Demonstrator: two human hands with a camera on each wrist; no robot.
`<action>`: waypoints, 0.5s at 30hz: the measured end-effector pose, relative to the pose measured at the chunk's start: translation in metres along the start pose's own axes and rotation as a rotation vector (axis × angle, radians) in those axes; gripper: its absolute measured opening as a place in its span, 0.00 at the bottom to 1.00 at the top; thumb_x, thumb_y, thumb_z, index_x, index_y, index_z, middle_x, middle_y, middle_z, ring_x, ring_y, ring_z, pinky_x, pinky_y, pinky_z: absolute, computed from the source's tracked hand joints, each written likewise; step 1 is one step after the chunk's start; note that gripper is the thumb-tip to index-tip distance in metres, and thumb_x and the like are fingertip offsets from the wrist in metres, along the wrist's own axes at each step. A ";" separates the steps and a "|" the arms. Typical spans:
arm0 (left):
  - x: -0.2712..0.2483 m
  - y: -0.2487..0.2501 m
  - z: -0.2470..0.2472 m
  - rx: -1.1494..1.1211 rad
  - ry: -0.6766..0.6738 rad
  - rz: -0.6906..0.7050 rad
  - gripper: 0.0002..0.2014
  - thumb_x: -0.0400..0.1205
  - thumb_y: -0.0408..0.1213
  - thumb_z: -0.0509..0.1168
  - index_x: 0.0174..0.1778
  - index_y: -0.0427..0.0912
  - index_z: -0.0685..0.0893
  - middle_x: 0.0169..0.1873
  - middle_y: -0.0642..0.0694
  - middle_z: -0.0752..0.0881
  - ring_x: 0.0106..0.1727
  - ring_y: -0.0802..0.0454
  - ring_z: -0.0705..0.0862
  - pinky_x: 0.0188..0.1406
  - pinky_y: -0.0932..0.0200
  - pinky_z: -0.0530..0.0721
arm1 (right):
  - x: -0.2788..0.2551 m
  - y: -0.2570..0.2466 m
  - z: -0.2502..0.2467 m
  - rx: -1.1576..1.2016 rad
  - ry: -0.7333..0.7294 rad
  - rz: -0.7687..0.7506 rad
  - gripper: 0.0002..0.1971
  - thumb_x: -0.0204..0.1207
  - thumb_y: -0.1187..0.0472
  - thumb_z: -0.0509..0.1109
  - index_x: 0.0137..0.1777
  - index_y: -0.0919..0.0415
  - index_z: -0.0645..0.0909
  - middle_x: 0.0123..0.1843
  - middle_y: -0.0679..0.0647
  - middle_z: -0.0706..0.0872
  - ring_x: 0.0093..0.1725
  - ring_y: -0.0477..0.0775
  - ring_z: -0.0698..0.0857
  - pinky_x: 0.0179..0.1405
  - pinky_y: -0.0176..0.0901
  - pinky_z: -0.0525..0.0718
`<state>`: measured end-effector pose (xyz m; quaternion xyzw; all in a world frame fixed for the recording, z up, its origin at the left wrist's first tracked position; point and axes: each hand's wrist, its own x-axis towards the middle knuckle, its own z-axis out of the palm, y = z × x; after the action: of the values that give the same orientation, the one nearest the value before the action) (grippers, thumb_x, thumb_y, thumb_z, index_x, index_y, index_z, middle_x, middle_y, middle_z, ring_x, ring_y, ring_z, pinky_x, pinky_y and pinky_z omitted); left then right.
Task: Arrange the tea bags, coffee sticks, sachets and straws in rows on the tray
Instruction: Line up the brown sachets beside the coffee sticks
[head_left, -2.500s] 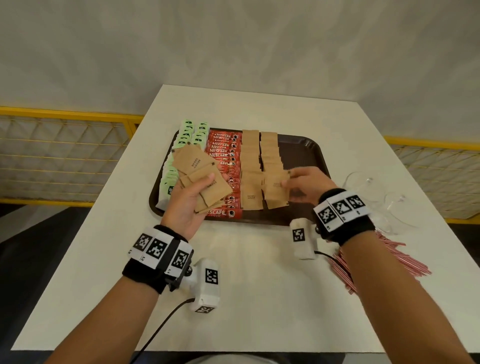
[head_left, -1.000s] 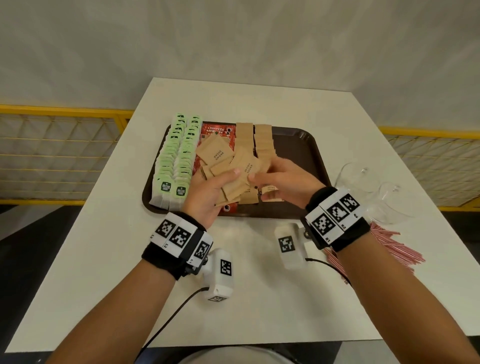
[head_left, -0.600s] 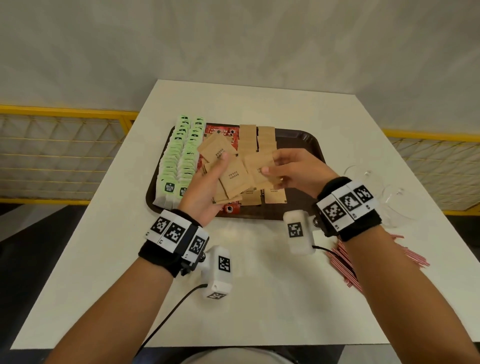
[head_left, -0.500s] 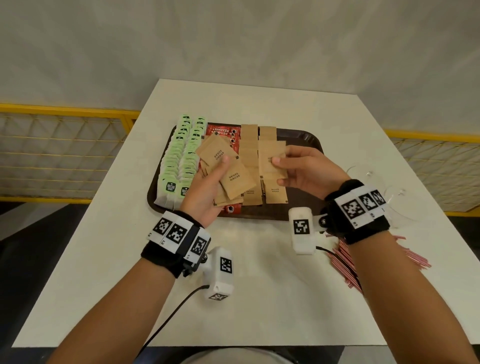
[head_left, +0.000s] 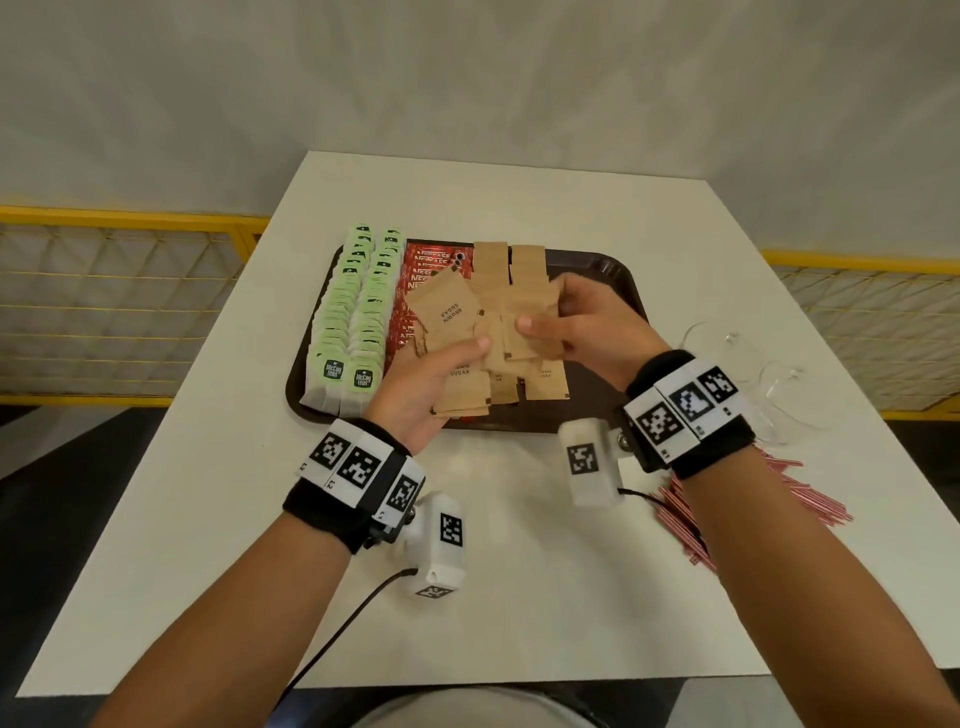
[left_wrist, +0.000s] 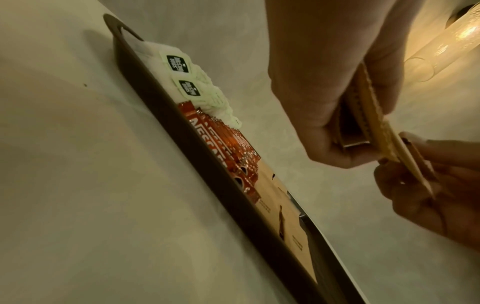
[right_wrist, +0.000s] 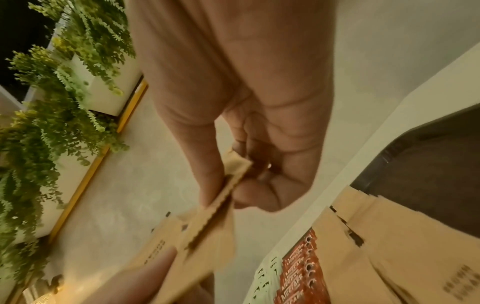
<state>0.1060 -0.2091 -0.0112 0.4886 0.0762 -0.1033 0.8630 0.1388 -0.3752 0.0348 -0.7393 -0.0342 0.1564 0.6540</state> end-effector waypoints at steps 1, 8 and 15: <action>0.001 0.001 0.000 0.014 -0.004 0.001 0.18 0.78 0.25 0.66 0.62 0.42 0.80 0.54 0.41 0.88 0.52 0.45 0.88 0.40 0.50 0.89 | 0.002 -0.003 -0.001 0.022 0.018 -0.030 0.11 0.72 0.69 0.73 0.50 0.56 0.77 0.56 0.58 0.86 0.56 0.58 0.87 0.52 0.53 0.87; 0.008 0.015 0.001 -0.220 0.037 0.056 0.12 0.82 0.27 0.62 0.59 0.40 0.78 0.51 0.41 0.86 0.42 0.50 0.88 0.35 0.53 0.89 | 0.002 -0.005 -0.004 0.392 0.003 -0.058 0.09 0.75 0.71 0.69 0.52 0.61 0.77 0.46 0.51 0.88 0.44 0.48 0.87 0.34 0.34 0.83; 0.004 0.019 0.012 -0.081 -0.025 0.073 0.20 0.80 0.33 0.66 0.69 0.39 0.76 0.57 0.39 0.86 0.55 0.43 0.88 0.44 0.47 0.88 | 0.006 -0.016 0.009 0.124 0.006 -0.148 0.09 0.75 0.72 0.69 0.47 0.59 0.74 0.42 0.53 0.84 0.39 0.50 0.84 0.31 0.34 0.81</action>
<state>0.1152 -0.2101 0.0102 0.4543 0.0517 -0.0745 0.8862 0.1446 -0.3629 0.0489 -0.6934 -0.0768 0.1073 0.7084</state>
